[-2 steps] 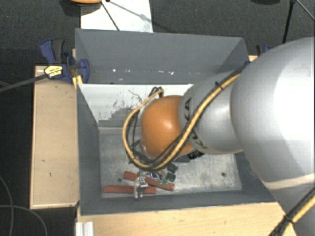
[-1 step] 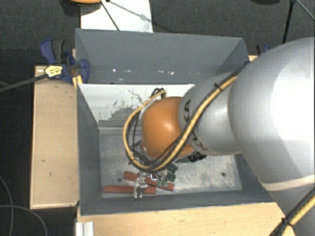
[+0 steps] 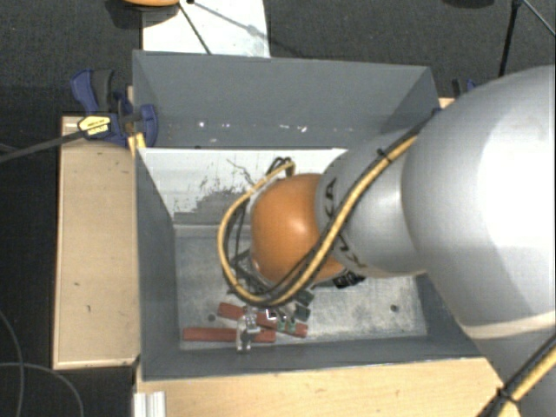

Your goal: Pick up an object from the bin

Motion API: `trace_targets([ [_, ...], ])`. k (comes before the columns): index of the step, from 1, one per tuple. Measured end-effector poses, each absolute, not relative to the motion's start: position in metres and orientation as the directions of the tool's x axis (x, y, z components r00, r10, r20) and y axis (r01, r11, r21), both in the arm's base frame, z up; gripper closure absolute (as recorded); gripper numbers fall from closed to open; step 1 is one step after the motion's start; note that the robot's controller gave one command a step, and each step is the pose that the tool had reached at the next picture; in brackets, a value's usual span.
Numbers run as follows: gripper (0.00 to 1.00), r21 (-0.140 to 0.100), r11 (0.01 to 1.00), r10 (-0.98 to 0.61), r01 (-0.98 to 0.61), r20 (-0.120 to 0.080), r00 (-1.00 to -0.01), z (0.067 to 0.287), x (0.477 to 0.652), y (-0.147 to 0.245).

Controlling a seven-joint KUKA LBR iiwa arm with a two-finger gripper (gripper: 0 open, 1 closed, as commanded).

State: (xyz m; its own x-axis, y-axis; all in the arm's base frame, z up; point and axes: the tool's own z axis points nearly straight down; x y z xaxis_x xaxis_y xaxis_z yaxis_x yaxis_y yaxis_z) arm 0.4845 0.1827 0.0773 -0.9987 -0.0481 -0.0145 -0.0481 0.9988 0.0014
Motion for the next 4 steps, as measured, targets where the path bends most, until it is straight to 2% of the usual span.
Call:
trace_targets([
  [1,0.00,-0.004,0.998,-0.057,-0.057,-0.009,-0.998,0.077,0.486,0.186],
  [2,0.00,-0.004,0.996,-0.087,-0.087,-0.012,-0.996,0.077,0.484,0.193],
  [3,1.00,0.002,0.985,-0.172,-0.172,-0.019,-0.985,0.078,0.489,0.205],
  [4,0.00,0.006,0.986,-0.166,-0.166,-0.040,-0.985,0.076,0.492,0.205],
])
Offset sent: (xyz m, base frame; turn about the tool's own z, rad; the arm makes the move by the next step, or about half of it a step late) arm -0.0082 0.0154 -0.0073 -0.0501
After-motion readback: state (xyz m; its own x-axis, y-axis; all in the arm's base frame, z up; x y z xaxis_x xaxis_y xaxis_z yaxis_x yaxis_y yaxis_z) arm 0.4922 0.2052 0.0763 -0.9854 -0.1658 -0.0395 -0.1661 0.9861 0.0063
